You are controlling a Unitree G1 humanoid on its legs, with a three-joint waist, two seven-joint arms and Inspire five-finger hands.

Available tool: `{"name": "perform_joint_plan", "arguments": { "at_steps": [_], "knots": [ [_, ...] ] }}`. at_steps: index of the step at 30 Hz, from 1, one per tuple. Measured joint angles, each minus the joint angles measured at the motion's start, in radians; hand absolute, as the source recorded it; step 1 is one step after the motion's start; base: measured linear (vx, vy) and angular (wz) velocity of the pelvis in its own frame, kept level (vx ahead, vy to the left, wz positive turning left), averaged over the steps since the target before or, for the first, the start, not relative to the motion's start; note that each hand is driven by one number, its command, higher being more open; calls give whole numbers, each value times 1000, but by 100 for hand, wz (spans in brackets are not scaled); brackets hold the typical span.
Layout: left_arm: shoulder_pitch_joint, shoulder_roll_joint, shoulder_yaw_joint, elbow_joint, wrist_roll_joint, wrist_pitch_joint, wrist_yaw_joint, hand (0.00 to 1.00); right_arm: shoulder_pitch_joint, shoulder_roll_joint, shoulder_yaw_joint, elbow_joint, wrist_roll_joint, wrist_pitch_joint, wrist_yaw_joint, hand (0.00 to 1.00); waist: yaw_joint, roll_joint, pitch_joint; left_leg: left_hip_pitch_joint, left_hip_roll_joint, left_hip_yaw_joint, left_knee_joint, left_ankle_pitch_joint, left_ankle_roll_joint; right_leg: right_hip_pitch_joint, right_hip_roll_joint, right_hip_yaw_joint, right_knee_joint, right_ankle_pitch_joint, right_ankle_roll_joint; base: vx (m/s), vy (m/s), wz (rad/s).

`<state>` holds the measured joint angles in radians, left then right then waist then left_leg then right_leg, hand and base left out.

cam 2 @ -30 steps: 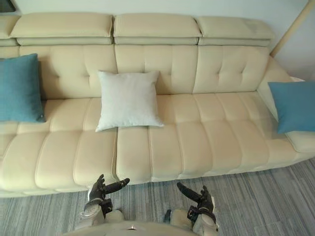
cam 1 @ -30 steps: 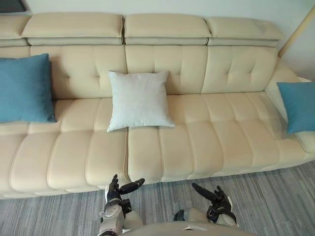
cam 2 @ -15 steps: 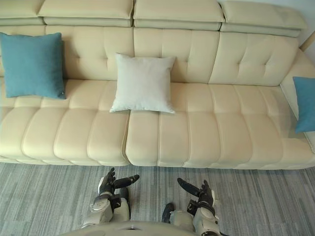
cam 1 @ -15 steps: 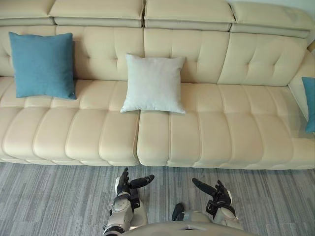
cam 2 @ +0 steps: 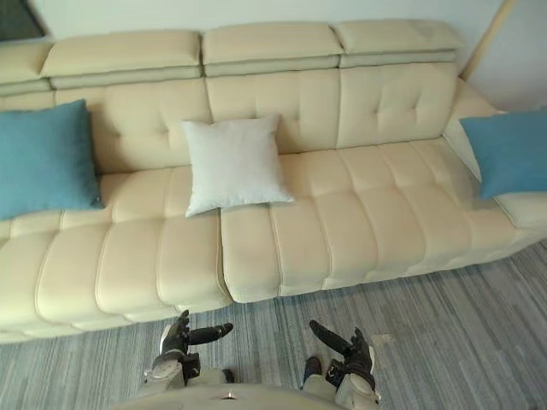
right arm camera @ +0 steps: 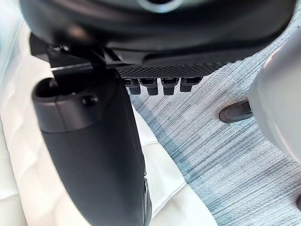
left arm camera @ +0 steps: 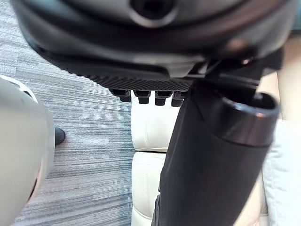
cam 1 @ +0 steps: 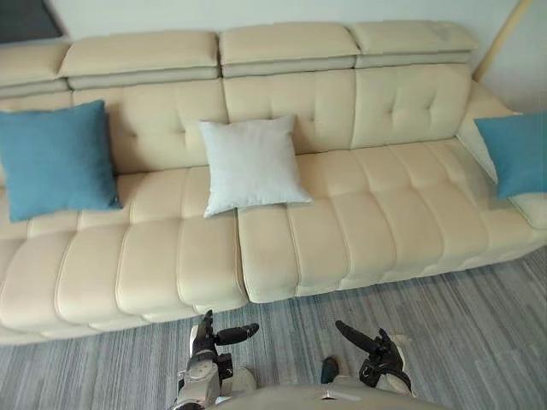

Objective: Pick up cushions and gather them together orderly.

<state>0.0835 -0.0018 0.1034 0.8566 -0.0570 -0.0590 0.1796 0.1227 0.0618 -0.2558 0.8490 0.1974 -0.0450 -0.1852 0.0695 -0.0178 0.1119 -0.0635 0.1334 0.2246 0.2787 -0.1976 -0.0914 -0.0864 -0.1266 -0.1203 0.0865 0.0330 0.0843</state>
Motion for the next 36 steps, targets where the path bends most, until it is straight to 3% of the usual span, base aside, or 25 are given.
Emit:
{"name": "perform_joint_plan", "arguments": {
  "at_steps": [2, 6, 8, 9, 10, 11, 12, 13, 14, 15, 18, 21, 22, 23, 24, 25, 26, 28, 29, 30, 31, 32, 33, 35, 36],
  "knots": [
    [-3, 8, 1, 37, 31, 2, -4, 100, 2, 1, -18, 3, 0, 0, 1, 100, -1, 12, -9, 31, 3, 20, -3, 7, 14, 8, 23, 56, -39, 26, 2, 130, 32, -77],
    [-29, 9, 1, 76, 54, 4, -14, 100, -7, 0, -37, 18, 1, -3, 1, 100, -16, 7, -7, 62, 10, 59, -24, 6, 13, 8, 48, 124, -81, 53, -8, 105, -7, -60],
    [-34, 9, 0, 80, 67, 4, -14, 100, -21, -2, -36, 34, 1, -4, 1, 100, -19, 2, -5, 71, 18, 98, -30, 6, 13, -18, 64, 158, -84, 78, -24, 34, -7, -91],
    [-38, 9, 0, 82, 67, 4, -14, 100, -38, -5, -31, 51, 1, -4, 1, 100, -19, 1, -4, 74, 26, 125, -41, 4, 14, -43, 82, 140, -102, 122, -48, -27, -67, -159],
    [-43, 13, 0, 81, 67, 3, -14, 100, -73, -12, -18, 78, 1, -4, 1, 100, -19, 6, 1, 77, 48, 192, -71, 6, 14, -69, 108, 12, -154, 176, -126, -32, -66, -142],
    [-44, 13, 0, 81, 67, 4, -14, 100, -78, -12, -18, 81, 0, -4, 1, 100, -19, 12, 4, 77, 52, 205, -74, 6, 13, -72, 103, -22, -149, 158, -139, -17, -141, -132],
    [-59, 16, -1, 86, 67, 7, -14, 100, -101, -20, -20, 91, 0, -3, 0, 100, -23, 13, 19, 88, 56, 247, -84, 6, 12, -89, 82, -183, -98, 81, -196, 47, -78, -103],
    [-63, 16, -19, 82, 67, 7, -14, 100, -108, -37, -29, 107, -1, -3, -3, 100, -26, 31, 36, 115, 71, 298, -88, 12, 2, -103, 39, -384, -10, 27, -216, 73, -74, -126],
    [-59, 21, -21, 81, 67, 7, -16, 100, -105, -37, -28, 110, -1, -3, -7, 100, -27, 29, 37, 128, 67, 315, -87, 13, 0, -98, 20, -434, 6, 34, -202, 105, -1, -117],
    [-61, 35, -21, 81, 67, 6, -14, 100, -100, -44, -28, 112, -1, -2, -11, 100, -34, 34, 41, 141, 65, 312, -90, 15, -2, -94, 39, -409, -5, 47, -151, 105, -111, -95],
    [-67, 44, -27, 82, 67, 5, -13, 100, -109, -75, -28, 130, -1, -3, -12, 100, -36, 51, 52, 172, 90, 311, -89, 20, -9, -94, 85, -341, -20, 41, -152, 77, -140, -79],
    [-67, 54, -58, 87, 67, 5, -15, 100, -95, -78, -34, 142, -1, -4, -16, 100, -49, 47, 57, 155, 155, 294, 75, 23, -11, -67, 118, -305, -5, -1, -163, 94, -211, -43],
    [-67, 49, -55, 86, 67, 5, -16, 100, -84, -79, -37, 145, 0, -4, -17, 100, -53, 44, 66, 113, 202, 253, 240, 38, 13, -35, 133, -292, -6, -13, -172, 117, -243, -39],
    [-64, 38, -50, 83, 67, 5, -16, 100, -73, -80, -36, 139, 0, -5, -22, 100, -52, 46, 77, 53, 245, 191, 420, 90, 90, -3, 152, -266, -7, -29, -183, 154, -249, -65],
    [-52, 31, -46, 75, 66, 8, -23, 100, -64, -74, -34, 129, 0, -5, -23, 100, -48, 45, 83, -6, 269, 131, 546, 98, 99, 12, 167, -238, -1, -47, -195, 134, -197, -68],
    [-49, 31, -47, 70, 68, 5, -25, 100, -63, -74, -35, 119, 0, -5, -26, 100, -47, 49, 86, -41, 269, 98, 607, 71, 86, 15, 174, -224, 5, -54, -202, 140, -109, -93],
    [-53, 33, -50, 44, 67, 0, -24, 100, -62, -69, -37, 110, 1, -5, -36, 100, -47, 47, 98, -136, 230, 25, 693, -3, 55, 25, 183, -177, 10, -65, -218, 130, -76, -87],
    [-54, 29, -59, 19, 67, -10, -21, 100, -61, -67, -37, 100, 1, -4, -41, 100, -42, 45, 113, -196, 167, -3, 661, -46, 33, 41, 191, -129, 6, -70, -226, 165, -55, -89],
    [-55, 21, -60, 7, 67, -18, -20, 100, -61, -65, -37, 98, 1, -2, -48, 100, -32, 45, 113, -226, 108, -36, 567, -64, 26, 44, 195, -91, 4, -74, -231, 135, 11, -71],
    [-55, 19, -59, 3, 67, -19, -20, 100, -61, -64, -37, 97, 1, -2, -50, 100, -30, 46, 113, -231, 95, -44, 544, -67, 25, 46, 196, -83, 4, -75, -233, 156, 47, -84],
    [-58, 14, -59, -14, 67, -18, -20, 100, -66, -63, -38, 94, 1, -2, -58, 100, -18, 39, 118, -250, 25, -95, 421, -68, 21, 52, 197, -39, 1, -78, -235, 140, 51, -64],
    [-61, 14, -59, -17, 67, -18, -20, 100, -70, -62, -38, 94, 1, -2, -60, 100, -15, 34, 120, -255, -5, -125, 364, -68, 21, 54, 197, -21, -2, -78, -236, 194, 76, -128],
    [-62, 16, -57, -29, 66, -18, -19, 100, -88, -52, -38, 95, 0, -2, -65, 100, 6, 29, 123, -273, -72, -202, 186, -37, 16, 57, 204, 49, -3, -84, -235, 281, 105, -129],
    [-57, 16, -52, -23, 66, -17, -18, 100, -92, -49, -37, 98, 0, -2, -64, 100, 17, 40, 117, -268, -85, -252, 72, 7, 28, 71, 227, 106, -5, -98, -219, 256, 98, -132],
    [-48, 17, -48, -11, 65, -15, -19, 100, -88, -44, -37, 98, -1, -2, -64, 100, 27, 54, 101, -262, -78, -271, 37, 61, 55, 82, 246, 161, 7, -123, -204, 185, 79, -86]
  ]
}}
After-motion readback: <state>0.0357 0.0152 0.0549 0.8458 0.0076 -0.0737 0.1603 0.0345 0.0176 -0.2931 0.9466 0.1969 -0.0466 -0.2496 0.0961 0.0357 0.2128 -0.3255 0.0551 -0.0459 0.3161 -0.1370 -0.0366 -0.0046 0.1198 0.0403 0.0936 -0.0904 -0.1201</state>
